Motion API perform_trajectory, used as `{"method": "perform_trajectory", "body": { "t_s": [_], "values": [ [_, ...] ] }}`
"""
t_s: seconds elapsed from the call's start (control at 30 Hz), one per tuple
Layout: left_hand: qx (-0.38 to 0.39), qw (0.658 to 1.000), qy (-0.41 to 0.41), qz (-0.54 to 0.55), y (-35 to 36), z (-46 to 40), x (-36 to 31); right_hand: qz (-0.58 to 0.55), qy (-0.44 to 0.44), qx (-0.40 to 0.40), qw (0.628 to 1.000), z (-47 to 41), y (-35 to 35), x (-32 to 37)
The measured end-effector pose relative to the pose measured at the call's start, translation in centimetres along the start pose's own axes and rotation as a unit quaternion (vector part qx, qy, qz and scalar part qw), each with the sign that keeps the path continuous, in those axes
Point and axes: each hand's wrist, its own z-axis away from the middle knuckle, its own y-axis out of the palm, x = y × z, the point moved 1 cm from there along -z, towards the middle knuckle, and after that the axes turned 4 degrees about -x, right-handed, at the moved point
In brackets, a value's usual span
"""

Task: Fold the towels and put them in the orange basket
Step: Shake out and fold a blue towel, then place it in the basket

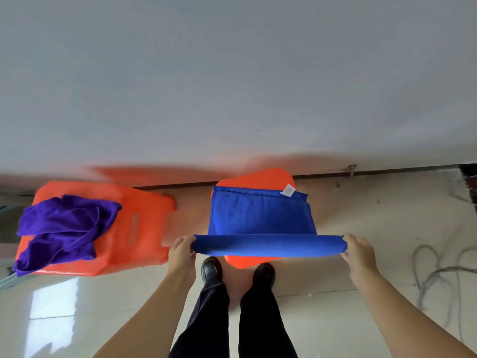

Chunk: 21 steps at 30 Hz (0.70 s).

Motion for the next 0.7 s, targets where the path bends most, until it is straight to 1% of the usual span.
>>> {"method": "perform_trajectory", "body": {
  "t_s": [0.1,0.23,0.33,0.4,0.47,0.53,0.6,0.7],
  "values": [
    [0.034,0.998,0.029,-0.040,2.2,-2.3,-1.3,0.001,-0.007,0.011,1.000,-2.7,1.9,1.3],
    [0.068,0.987,0.093,-0.109,6.9,-6.0,-3.4,0.015,-0.024,0.015,0.999,-7.5,5.3,3.1],
    [0.060,0.981,0.119,-0.142,10.3,-9.4,-3.7,0.045,-0.033,0.001,0.998,-11.7,8.3,3.3],
    [0.041,0.980,0.118,-0.153,11.8,-11.9,-2.9,0.061,-0.025,0.000,0.998,-14.0,9.9,2.5],
    [0.018,0.979,0.124,-0.164,12.7,-13.6,-2.1,0.062,-0.017,0.022,0.998,-15.2,11.0,1.8],
    [-0.003,0.972,0.132,-0.197,12.6,-14.5,-1.1,0.071,0.003,0.060,0.996,-15.7,11.6,0.5],
    [0.007,0.960,0.114,-0.256,11.5,-14.7,-0.1,0.099,0.040,0.102,0.989,-15.1,11.5,-1.1],
    [0.062,0.941,0.052,-0.329,9.1,-13.9,1.9,0.171,0.079,0.130,0.974,-13.0,10.3,-3.5]
  ]
}}
